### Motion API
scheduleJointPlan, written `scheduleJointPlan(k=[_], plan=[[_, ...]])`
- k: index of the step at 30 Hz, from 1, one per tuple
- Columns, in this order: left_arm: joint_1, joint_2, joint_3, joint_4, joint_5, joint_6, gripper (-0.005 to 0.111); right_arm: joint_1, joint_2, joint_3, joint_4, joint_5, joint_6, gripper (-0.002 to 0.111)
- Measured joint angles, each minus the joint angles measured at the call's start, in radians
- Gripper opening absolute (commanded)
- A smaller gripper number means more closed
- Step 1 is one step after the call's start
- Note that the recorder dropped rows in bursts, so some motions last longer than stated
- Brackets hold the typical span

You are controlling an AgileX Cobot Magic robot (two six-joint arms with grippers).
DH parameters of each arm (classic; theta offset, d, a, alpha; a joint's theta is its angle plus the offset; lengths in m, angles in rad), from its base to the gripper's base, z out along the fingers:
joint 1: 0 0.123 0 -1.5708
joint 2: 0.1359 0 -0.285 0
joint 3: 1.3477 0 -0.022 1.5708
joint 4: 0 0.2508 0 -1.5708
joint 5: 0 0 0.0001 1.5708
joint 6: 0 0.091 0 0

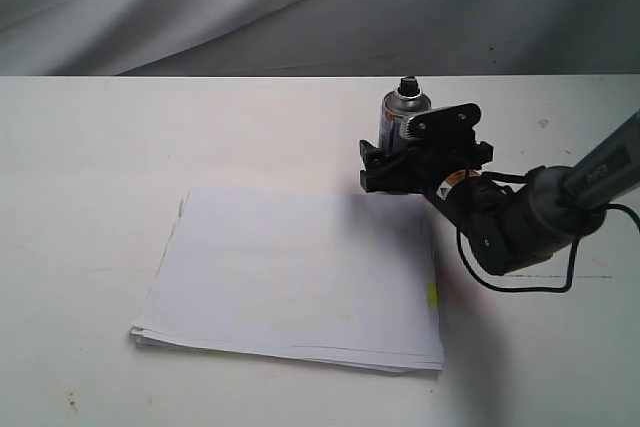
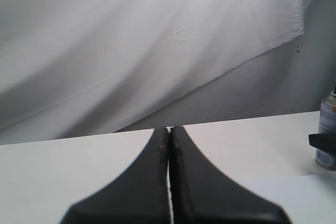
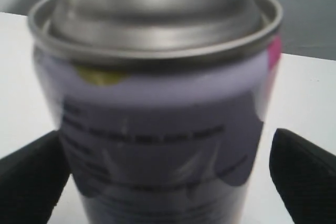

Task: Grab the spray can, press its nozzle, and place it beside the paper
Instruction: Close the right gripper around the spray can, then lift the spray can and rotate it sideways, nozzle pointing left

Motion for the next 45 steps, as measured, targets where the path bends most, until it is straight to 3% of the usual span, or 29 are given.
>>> scheduleJointPlan(k=[8, 12, 18, 27, 33, 45], plan=[[0.000, 0.000, 0.000, 0.000, 0.000, 0.000, 0.000, 0.000, 0.019, -0.024, -0.019, 0.024, 0.019, 0.093], [0.000, 0.000, 0.000, 0.000, 0.000, 0.000, 0.000, 0.000, 0.020, -0.024, -0.020, 0.027, 0.022, 0.086], [0.000, 0.000, 0.000, 0.000, 0.000, 0.000, 0.000, 0.000, 0.020, -0.024, -0.020, 0.033, 0.022, 0.061], [0.000, 0.000, 0.000, 0.000, 0.000, 0.000, 0.000, 0.000, 0.020, -0.024, -0.020, 0.033, 0.022, 0.001], [0.000, 0.000, 0.000, 0.000, 0.000, 0.000, 0.000, 0.000, -0.017, -0.024, -0.009, 0.102, 0.022, 0.000], [0.000, 0.000, 0.000, 0.000, 0.000, 0.000, 0.000, -0.072, -0.398, -0.024, -0.014, 0.701, -0.129, 0.000]])
